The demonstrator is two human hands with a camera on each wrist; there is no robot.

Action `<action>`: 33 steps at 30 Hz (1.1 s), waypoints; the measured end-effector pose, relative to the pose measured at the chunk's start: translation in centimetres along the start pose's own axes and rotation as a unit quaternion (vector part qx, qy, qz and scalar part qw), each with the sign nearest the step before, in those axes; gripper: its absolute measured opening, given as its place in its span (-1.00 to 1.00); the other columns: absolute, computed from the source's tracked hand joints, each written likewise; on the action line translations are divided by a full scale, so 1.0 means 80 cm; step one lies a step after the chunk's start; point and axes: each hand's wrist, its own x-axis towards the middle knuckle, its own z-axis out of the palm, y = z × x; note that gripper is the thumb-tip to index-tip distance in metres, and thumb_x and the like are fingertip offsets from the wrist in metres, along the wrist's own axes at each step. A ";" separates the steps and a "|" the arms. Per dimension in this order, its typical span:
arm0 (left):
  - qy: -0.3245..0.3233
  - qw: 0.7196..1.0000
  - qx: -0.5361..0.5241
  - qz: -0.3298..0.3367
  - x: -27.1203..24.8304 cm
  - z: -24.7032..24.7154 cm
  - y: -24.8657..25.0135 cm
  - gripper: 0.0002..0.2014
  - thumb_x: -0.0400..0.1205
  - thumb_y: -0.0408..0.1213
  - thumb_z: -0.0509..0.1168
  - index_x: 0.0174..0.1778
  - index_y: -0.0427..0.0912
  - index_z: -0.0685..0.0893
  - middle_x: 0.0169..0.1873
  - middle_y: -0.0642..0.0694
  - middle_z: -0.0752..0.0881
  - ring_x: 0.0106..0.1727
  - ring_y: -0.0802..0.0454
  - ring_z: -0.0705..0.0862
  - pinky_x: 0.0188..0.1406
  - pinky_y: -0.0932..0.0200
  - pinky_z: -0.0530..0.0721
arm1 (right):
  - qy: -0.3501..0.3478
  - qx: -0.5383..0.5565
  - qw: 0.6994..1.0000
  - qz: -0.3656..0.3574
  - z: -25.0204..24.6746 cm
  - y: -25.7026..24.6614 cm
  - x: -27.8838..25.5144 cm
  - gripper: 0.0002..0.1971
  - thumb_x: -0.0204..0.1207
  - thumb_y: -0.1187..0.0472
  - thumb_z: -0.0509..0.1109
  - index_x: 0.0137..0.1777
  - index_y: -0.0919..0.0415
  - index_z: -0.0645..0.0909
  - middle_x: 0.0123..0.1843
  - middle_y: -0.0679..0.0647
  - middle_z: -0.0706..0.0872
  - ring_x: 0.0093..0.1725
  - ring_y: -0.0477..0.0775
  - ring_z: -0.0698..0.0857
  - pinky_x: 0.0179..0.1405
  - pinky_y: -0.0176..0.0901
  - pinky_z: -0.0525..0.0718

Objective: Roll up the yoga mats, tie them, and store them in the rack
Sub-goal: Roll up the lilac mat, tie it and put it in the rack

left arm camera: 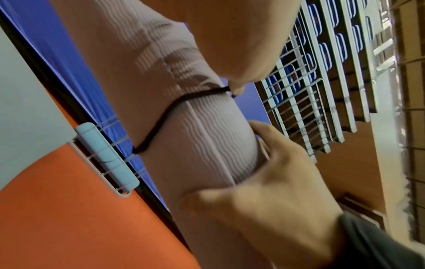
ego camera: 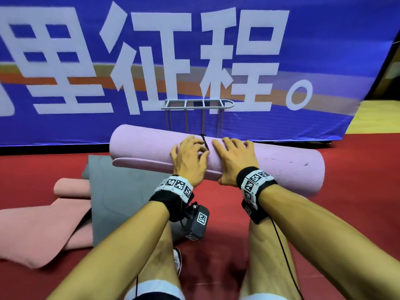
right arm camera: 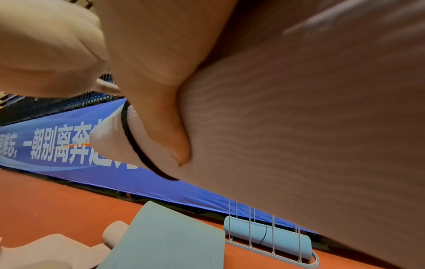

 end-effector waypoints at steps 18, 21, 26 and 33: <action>-0.286 0.855 0.401 0.162 0.003 -0.021 -0.096 0.32 0.06 0.48 0.46 0.72 -0.06 0.18 0.59 -0.14 0.42 0.60 -0.21 0.38 0.51 -0.72 0.08 | -0.060 0.012 0.994 -0.086 0.045 0.029 -0.006 0.20 -0.15 -0.37 0.56 0.57 -0.02 0.27 0.44 0.03 0.55 0.30 0.21 0.59 0.25 0.20 0.38; -0.305 0.863 0.369 0.164 0.002 0.004 -0.121 0.31 -0.04 0.47 0.42 0.66 -0.06 0.28 0.44 -0.18 0.51 0.55 -0.27 0.39 0.50 -0.71 0.15 | -0.103 0.027 0.990 -0.096 0.072 0.034 0.007 0.22 -0.18 -0.37 0.56 0.59 -0.03 0.27 0.46 0.02 0.56 0.32 0.21 0.60 0.20 0.16 0.36; -0.388 0.844 0.346 0.133 0.026 0.052 -0.161 0.34 0.00 0.45 0.48 0.70 0.00 0.15 0.51 -0.19 0.42 0.49 -0.26 0.49 0.54 -0.41 0.33 | -0.165 0.058 0.978 -0.114 0.137 0.037 0.049 0.22 -0.11 -0.38 0.50 0.64 -0.06 0.20 0.52 0.00 0.51 0.42 0.19 0.57 0.26 0.16 0.34; -0.471 0.803 0.349 0.108 0.095 0.133 -0.239 0.27 0.04 0.50 0.37 0.70 0.07 0.19 0.55 -0.04 0.47 0.47 -0.14 0.52 0.34 -0.15 0.48 | -0.251 0.090 0.953 -0.142 0.246 0.045 0.157 0.25 0.00 -0.40 0.57 0.70 -0.08 0.11 0.62 -0.01 0.43 0.51 0.17 0.51 0.33 0.15 0.36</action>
